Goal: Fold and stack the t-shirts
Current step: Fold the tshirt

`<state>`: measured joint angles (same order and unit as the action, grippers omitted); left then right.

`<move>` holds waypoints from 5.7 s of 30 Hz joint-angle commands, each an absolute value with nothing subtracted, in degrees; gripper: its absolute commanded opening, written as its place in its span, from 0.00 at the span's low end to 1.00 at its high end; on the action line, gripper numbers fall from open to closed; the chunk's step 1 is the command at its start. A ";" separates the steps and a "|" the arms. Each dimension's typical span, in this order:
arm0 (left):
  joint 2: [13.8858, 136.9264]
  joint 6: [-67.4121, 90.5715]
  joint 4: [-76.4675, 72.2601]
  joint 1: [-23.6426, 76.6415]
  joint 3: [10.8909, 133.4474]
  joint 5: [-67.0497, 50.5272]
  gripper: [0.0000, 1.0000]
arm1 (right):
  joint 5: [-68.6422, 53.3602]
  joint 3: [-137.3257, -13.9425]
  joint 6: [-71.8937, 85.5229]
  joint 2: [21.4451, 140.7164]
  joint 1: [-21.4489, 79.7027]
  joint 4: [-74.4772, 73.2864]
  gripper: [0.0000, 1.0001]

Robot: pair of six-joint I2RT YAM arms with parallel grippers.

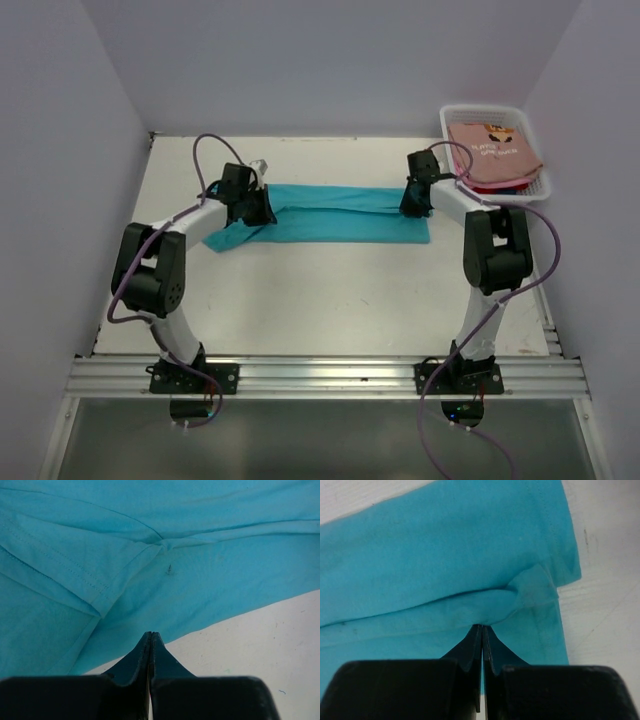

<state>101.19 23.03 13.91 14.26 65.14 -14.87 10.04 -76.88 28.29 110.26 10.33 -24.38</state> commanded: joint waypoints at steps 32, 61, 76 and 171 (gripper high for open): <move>107.33 22.24 4.05 12.83 70.14 -9.58 0.00 | 17.59 -82.75 22.77 110.14 9.93 -15.85 0.00; 96.42 43.05 -10.77 12.83 51.78 -7.19 0.68 | 13.97 -68.99 25.22 99.84 10.20 -16.43 0.00; 104.15 49.74 -14.42 11.69 55.11 -9.76 0.62 | 14.59 -68.73 24.79 100.11 10.19 -16.61 0.00; 117.77 50.45 -16.26 6.68 70.75 -10.90 0.58 | 16.08 -69.08 23.12 102.30 10.11 -16.96 0.00</move>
